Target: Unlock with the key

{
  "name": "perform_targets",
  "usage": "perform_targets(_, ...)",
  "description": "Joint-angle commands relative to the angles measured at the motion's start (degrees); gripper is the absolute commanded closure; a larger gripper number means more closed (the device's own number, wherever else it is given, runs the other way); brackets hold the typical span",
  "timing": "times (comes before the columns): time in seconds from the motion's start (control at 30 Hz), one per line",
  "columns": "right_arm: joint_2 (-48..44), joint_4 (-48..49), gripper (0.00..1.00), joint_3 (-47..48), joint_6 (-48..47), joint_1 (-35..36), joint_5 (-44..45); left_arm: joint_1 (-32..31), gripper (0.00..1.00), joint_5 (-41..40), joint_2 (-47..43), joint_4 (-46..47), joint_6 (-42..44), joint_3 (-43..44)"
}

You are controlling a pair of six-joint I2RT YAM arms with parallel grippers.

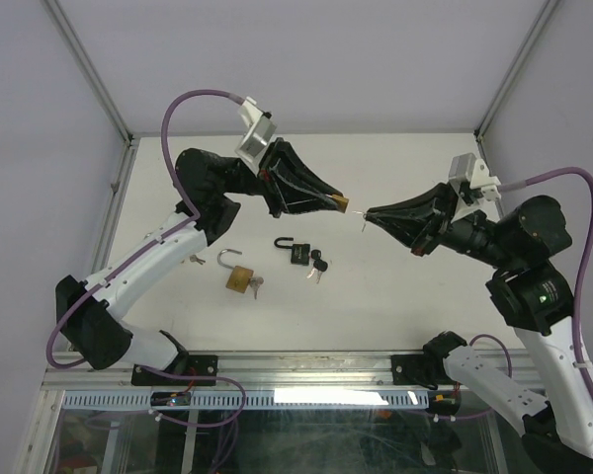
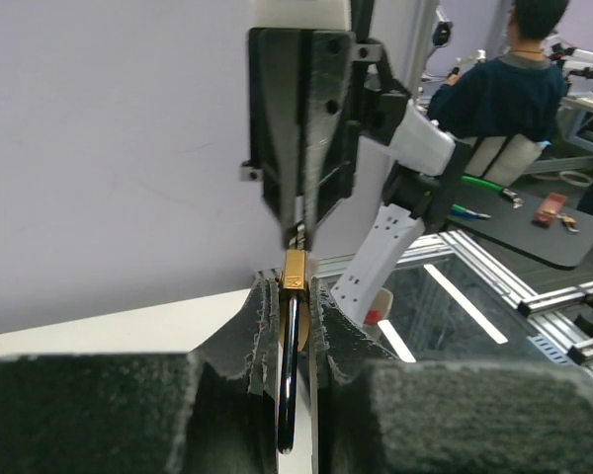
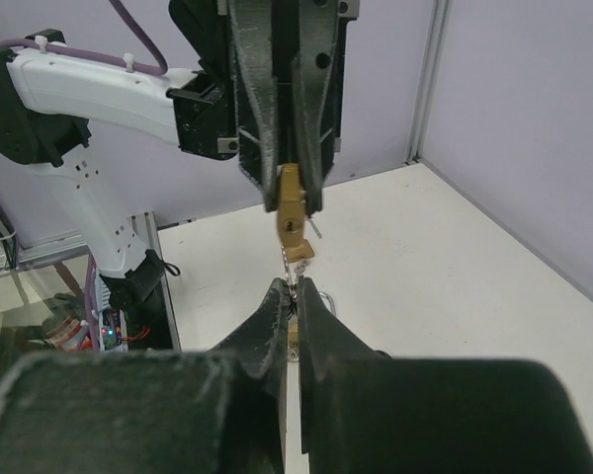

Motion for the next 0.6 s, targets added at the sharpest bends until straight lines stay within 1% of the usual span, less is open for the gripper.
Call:
perform_targets(0.0, -1.5, 7.7, 1.00, -1.5, 2.1, -0.2, 3.0, -1.4, 1.00, -2.4, -1.2, 3.0, -3.3, 2.3)
perform_targets(0.1, -2.3, 7.8, 1.00, -1.8, 1.1, -0.1, 5.1, -1.5, 1.00, -2.8, -1.1, 3.9, -3.9, 2.5)
perform_targets(0.2, -1.8, 9.6, 1.00, -2.0, 2.1, -0.2, 2.1, -1.6, 1.00, -3.1, -1.1, 4.6, -4.3, 2.4)
perform_targets(0.37, -2.7, 7.7, 1.00, -2.8, 0.5, -0.1, 0.5, -1.5, 1.00, -4.0, -1.3, 4.3, -3.7, 2.4)
perform_targets(0.57, -1.6, 12.9, 1.00, -4.1, 4.2, -0.2, -0.2, -1.5, 1.00, -4.7, -1.1, 4.5, -3.4, 2.0)
